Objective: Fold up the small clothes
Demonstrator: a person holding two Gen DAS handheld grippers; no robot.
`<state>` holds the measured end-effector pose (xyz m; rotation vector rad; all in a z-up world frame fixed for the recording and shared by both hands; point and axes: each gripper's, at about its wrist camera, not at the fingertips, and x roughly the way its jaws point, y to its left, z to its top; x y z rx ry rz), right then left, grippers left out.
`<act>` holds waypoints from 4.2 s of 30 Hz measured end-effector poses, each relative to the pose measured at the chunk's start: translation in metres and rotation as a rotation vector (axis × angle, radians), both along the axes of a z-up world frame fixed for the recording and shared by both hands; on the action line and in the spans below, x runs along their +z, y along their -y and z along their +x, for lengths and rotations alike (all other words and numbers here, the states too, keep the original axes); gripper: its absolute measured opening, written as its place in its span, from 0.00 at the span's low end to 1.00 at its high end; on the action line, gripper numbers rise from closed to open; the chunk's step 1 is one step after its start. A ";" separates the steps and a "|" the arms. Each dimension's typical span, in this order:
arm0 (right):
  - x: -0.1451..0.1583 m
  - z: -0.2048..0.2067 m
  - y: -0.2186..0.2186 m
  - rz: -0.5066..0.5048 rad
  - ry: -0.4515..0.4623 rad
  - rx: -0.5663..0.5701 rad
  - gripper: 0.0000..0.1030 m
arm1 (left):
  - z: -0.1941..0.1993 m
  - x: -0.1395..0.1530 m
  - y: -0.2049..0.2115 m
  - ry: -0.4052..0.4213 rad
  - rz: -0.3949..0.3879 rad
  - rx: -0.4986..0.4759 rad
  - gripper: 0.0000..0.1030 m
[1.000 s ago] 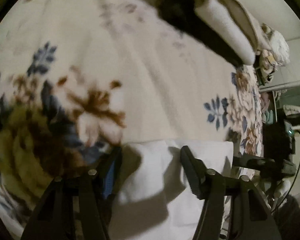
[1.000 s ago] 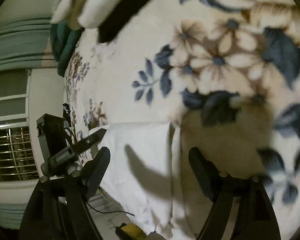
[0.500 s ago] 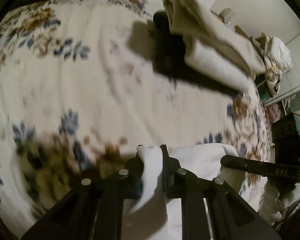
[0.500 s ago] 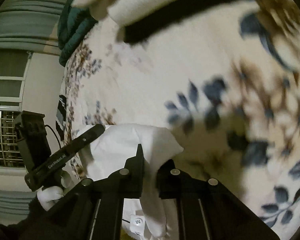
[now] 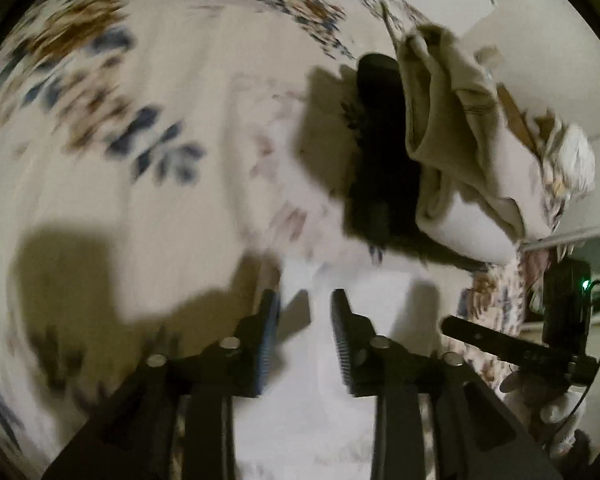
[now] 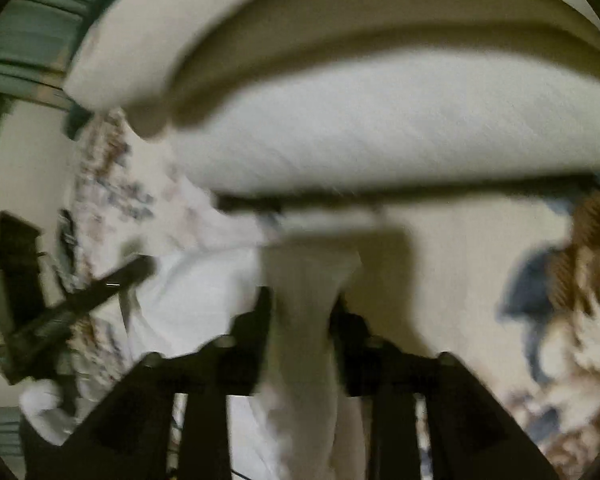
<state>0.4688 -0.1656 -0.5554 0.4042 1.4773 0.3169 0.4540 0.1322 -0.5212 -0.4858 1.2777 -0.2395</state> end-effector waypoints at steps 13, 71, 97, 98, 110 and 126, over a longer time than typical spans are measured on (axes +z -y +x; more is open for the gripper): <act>-0.046 -0.116 0.025 0.358 -0.228 -0.259 0.50 | -0.083 -0.028 0.007 -0.008 0.019 0.223 0.03; -0.043 -0.314 0.052 -0.012 -0.321 -0.085 0.02 | -0.339 -0.042 -0.002 -0.247 -0.131 0.251 0.01; -0.109 -0.317 0.070 0.225 -0.444 -0.093 0.49 | -0.334 -0.093 0.024 -0.293 -0.161 0.147 0.04; -0.106 -0.317 0.073 0.231 -0.423 -0.108 0.37 | -0.333 -0.088 0.027 -0.284 -0.131 0.138 0.03; -0.010 -0.290 0.069 0.395 -0.256 -0.070 0.05 | -0.270 0.010 0.008 -0.118 -0.228 0.241 0.03; 0.014 -0.045 0.049 0.414 -0.010 -0.289 0.46 | -0.064 0.020 -0.056 0.086 -0.374 0.439 0.52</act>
